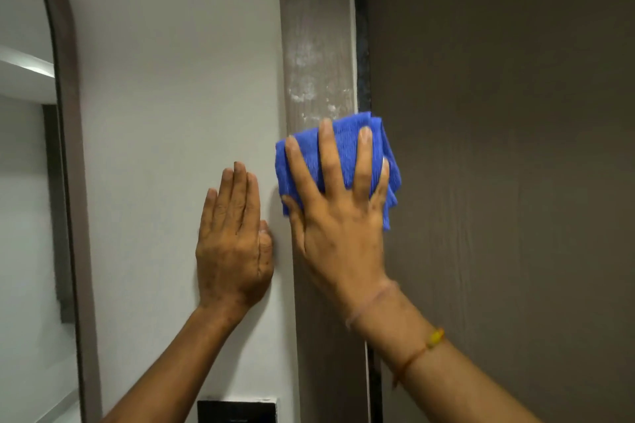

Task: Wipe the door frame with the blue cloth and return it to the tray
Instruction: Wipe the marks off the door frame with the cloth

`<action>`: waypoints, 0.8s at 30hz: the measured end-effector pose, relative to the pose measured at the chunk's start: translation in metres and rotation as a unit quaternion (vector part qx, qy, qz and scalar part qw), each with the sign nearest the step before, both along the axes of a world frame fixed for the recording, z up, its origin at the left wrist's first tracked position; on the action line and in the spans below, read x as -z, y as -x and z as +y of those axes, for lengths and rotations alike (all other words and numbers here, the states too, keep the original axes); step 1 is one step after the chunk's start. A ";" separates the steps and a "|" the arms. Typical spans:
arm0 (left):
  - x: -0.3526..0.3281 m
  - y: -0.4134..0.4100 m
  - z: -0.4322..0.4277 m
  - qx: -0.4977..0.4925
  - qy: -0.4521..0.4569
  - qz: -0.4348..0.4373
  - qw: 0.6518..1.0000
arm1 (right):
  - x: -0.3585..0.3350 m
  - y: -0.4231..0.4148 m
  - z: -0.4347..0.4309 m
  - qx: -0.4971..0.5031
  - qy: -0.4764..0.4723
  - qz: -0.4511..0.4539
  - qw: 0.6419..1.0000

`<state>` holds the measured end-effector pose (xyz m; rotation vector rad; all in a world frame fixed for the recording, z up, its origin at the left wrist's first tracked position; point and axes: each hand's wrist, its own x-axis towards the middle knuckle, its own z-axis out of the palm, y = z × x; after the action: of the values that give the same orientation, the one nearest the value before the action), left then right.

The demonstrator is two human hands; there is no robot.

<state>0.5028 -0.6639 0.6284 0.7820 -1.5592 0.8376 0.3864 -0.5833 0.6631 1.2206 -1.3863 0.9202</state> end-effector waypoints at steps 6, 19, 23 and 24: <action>0.001 -0.002 0.001 -0.010 -0.011 -0.005 1.000 | 0.010 0.002 0.001 0.018 -0.010 0.019 1.000; 0.003 -0.003 -0.004 -0.010 -0.025 -0.011 1.000 | -0.054 -0.003 -0.004 0.050 -0.006 0.041 0.998; -0.002 -0.004 0.001 0.003 -0.048 -0.020 0.999 | -0.016 0.000 -0.002 0.047 -0.010 0.051 0.998; -0.009 -0.004 0.003 0.012 -0.052 -0.020 0.998 | -0.007 0.003 -0.001 0.046 -0.017 0.059 0.997</action>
<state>0.5066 -0.6607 0.6371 0.8252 -1.6547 0.7636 0.3839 -0.5839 0.6704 1.2074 -1.3574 0.7519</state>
